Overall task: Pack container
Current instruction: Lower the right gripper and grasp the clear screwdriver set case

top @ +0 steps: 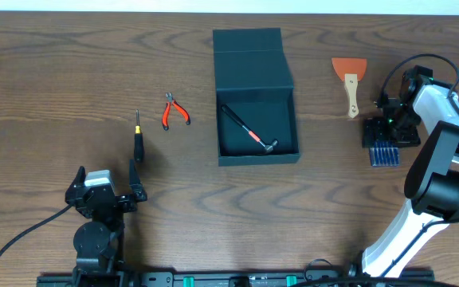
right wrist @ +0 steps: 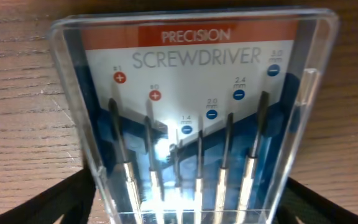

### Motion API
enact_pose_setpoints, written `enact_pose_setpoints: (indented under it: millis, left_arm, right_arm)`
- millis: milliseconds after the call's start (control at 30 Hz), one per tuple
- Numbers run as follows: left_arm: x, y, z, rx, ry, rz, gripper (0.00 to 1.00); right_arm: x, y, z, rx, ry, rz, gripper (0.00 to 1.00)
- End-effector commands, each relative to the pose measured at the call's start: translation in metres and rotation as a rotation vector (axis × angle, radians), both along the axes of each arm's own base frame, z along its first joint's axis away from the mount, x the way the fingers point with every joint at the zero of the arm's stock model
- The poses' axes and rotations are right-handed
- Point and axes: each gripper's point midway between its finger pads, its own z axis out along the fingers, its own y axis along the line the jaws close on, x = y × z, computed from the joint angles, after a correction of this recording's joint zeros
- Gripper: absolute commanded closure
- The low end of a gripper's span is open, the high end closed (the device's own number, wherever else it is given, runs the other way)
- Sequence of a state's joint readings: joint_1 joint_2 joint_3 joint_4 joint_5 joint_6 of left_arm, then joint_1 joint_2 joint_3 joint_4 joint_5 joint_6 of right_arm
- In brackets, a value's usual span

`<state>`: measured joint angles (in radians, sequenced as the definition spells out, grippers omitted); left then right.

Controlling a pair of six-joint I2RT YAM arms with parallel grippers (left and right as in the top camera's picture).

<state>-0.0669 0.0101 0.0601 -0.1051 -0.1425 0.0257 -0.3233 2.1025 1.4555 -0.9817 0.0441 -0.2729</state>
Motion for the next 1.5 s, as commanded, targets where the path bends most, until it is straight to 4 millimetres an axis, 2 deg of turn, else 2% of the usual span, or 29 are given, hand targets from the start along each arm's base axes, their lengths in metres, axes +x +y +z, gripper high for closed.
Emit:
enact_pose_setpoints:
  millis: [0, 967, 1233, 1467]
  left_arm:
    - [-0.001, 0.004, -0.015, 0.004, 0.035, 0.024, 0.01]
    - [-0.001, 0.004, -0.015, 0.004, 0.035, 0.024, 0.01]
    - [-0.001, 0.004, -0.015, 0.004, 0.035, 0.024, 0.01]
    - [-0.001, 0.004, -0.015, 0.004, 0.035, 0.024, 0.01]
  right_arm:
    - [-0.011, -0.005, -0.006, -0.017, 0.035, -0.029, 0.17]
    - [-0.003, 0.002, -0.004, 0.031, 0.001, -0.052, 0.39]
    - [0.017, 0.005, 0.014, 0.062, -0.057, -0.064, 0.42]
    - [0.038, 0.000, 0.046, 0.051, -0.107, -0.063, 0.44]
